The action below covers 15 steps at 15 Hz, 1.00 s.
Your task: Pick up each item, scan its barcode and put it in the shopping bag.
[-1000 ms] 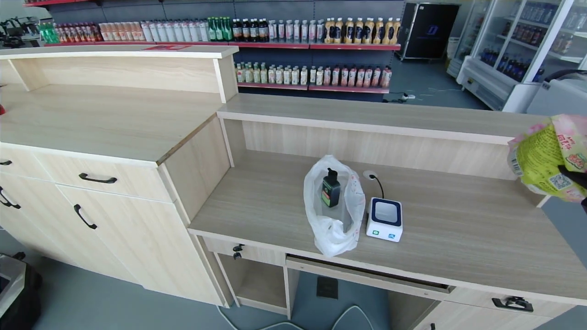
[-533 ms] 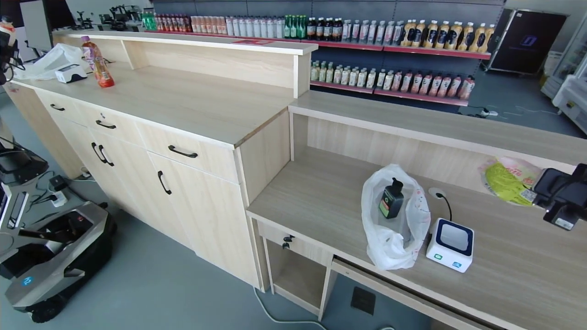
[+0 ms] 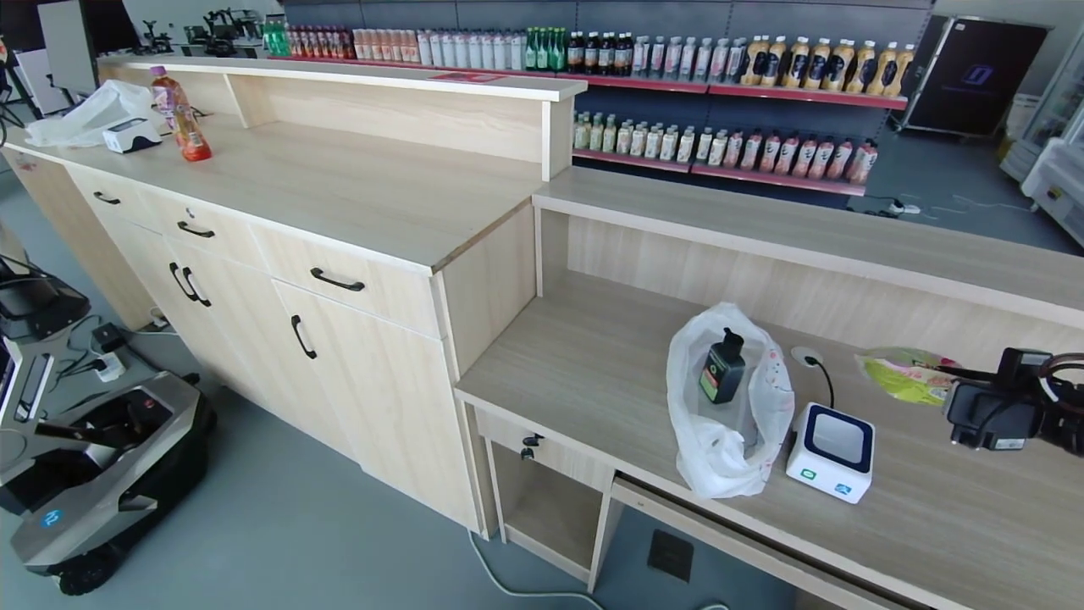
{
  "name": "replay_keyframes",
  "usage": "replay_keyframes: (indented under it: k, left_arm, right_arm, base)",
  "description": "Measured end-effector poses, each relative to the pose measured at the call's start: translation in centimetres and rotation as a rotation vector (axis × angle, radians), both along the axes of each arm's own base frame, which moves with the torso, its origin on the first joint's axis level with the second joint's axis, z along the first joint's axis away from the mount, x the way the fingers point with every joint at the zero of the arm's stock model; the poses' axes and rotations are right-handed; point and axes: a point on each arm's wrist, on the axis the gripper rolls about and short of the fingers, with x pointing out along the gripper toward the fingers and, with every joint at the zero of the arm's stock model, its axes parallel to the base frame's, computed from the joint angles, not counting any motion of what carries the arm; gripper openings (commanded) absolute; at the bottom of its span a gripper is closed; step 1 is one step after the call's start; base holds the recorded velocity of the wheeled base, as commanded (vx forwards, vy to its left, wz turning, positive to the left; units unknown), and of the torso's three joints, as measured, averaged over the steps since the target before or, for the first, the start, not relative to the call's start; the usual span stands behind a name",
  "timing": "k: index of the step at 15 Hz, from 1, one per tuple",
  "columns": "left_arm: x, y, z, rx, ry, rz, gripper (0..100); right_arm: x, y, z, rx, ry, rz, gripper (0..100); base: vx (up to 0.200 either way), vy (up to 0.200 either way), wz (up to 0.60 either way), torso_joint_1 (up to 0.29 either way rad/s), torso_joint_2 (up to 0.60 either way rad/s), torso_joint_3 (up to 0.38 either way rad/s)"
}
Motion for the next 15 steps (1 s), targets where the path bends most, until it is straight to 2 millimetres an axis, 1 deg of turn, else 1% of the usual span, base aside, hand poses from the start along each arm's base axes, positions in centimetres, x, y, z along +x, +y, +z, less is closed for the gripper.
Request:
replay_keyframes:
  k: [3, 7, 11, 13, 15]
  left_arm:
    - [0.0, 0.0, 0.0, 0.000, 0.000, 0.000, 100]
    - [0.0, 0.0, 0.0, 0.000, 0.000, 0.000, 100]
    - [0.0, 0.0, 0.0, 0.000, 0.000, 0.000, 100]
    - [0.0, 0.0, 0.0, 0.000, 0.000, 0.000, 100]
    - [0.0, 0.0, 0.0, 0.000, 0.000, 0.000, 100]
  right_arm:
    - [0.5, -0.8, -1.5, 0.007, 0.019, 0.014, 0]
    - [1.7, -1.1, -2.9, 0.020, 0.037, 0.030, 0]
    - [2.9, -0.6, -4.1, 0.032, 0.057, 0.063, 0]
    - [3.8, 0.3, -4.4, 0.032, 0.059, 0.097, 0]
    - [4.8, 1.2, -4.5, 0.012, 0.019, 0.129, 0]
  base:
    - [0.000, 0.000, 0.00, 0.000, 0.00, 0.000]
    - [0.000, 0.000, 0.00, 0.000, 0.00, 0.000]
    - [0.000, 0.000, 0.00, 0.000, 0.00, 0.000]
    - [0.000, 0.000, 0.00, 0.000, 0.00, 0.000]
    - [0.000, 0.000, 0.00, 0.000, 0.00, 0.000]
